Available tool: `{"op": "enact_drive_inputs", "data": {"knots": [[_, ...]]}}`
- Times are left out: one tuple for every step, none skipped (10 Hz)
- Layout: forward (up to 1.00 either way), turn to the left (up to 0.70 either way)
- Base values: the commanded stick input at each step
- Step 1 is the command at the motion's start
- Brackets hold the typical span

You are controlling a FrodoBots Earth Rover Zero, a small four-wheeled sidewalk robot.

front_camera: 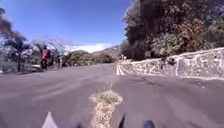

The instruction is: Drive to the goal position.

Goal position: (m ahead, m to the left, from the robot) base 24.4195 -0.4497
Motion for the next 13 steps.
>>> {"op": "enact_drive_inputs", "data": {"knots": [[0.5,0.25],[0.5,0.25],[0.5,0.07],[0.5,0.04],[0.5,0.01],[0.5,0.0],[0.5,0.0],[0.5,0.0],[0.5,0.0],[0.5,0.0],[0.5,0.0],[0.5,0.0],[0.5,0.0]]}}
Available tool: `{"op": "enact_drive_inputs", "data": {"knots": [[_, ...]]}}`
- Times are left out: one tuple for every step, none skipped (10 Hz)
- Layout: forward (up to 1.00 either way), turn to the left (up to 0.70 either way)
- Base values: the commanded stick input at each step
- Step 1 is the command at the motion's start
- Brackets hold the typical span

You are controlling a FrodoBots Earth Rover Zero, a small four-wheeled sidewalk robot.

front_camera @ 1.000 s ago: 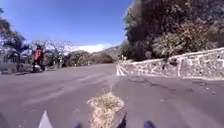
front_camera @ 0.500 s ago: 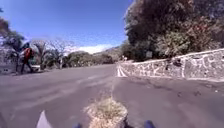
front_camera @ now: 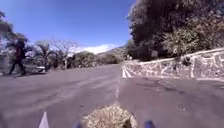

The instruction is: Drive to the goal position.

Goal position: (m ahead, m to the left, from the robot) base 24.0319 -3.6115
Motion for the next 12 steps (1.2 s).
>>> {"op": "enact_drive_inputs", "data": {"knots": [[0.5,0.0],[0.5,0.0],[0.5,0.0],[0.5,0.0],[0.5,0.0],[0.5,0.0],[0.5,0.0],[0.5,0.0],[0.5,0.0],[0.5,0.0],[0.5,0.0],[0.5,0.0]]}}
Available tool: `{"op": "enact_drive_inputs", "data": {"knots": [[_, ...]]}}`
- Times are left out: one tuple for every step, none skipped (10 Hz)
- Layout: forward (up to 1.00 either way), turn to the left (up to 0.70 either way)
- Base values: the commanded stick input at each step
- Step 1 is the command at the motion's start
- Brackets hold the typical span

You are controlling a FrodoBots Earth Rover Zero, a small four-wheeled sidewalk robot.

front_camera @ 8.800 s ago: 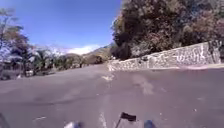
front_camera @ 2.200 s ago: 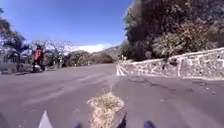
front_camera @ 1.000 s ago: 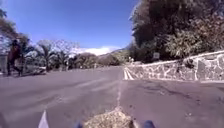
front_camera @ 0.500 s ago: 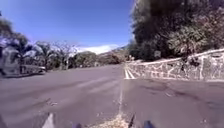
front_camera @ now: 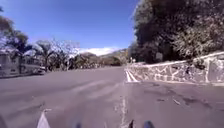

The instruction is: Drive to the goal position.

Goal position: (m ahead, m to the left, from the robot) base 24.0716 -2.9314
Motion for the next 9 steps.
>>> {"op": "enact_drive_inputs", "data": {"knots": [[0.5,0.0],[0.5,0.0],[0.5,0.0],[0.5,0.0],[0.5,0.0],[0.5,0.0],[0.5,0.0],[0.5,0.0],[0.5,0.0]]}}
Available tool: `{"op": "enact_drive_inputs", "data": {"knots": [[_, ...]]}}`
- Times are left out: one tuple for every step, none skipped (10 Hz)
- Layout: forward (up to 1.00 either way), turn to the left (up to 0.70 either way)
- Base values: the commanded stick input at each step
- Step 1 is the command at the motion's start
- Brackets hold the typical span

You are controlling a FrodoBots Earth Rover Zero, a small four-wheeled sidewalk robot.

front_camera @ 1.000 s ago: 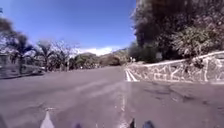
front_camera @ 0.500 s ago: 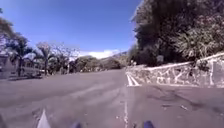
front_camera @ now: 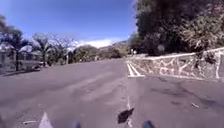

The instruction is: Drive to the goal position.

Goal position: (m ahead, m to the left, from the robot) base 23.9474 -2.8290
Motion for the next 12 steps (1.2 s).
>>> {"op": "enact_drive_inputs", "data": {"knots": [[0.5,0.0],[0.5,0.0],[0.5,0.0],[0.5,0.0],[0.5,0.0],[0.5,0.0],[0.5,0.0],[0.5,0.0],[0.5,0.0],[0.5,0.0],[0.5,0.0],[0.5,0.0]]}}
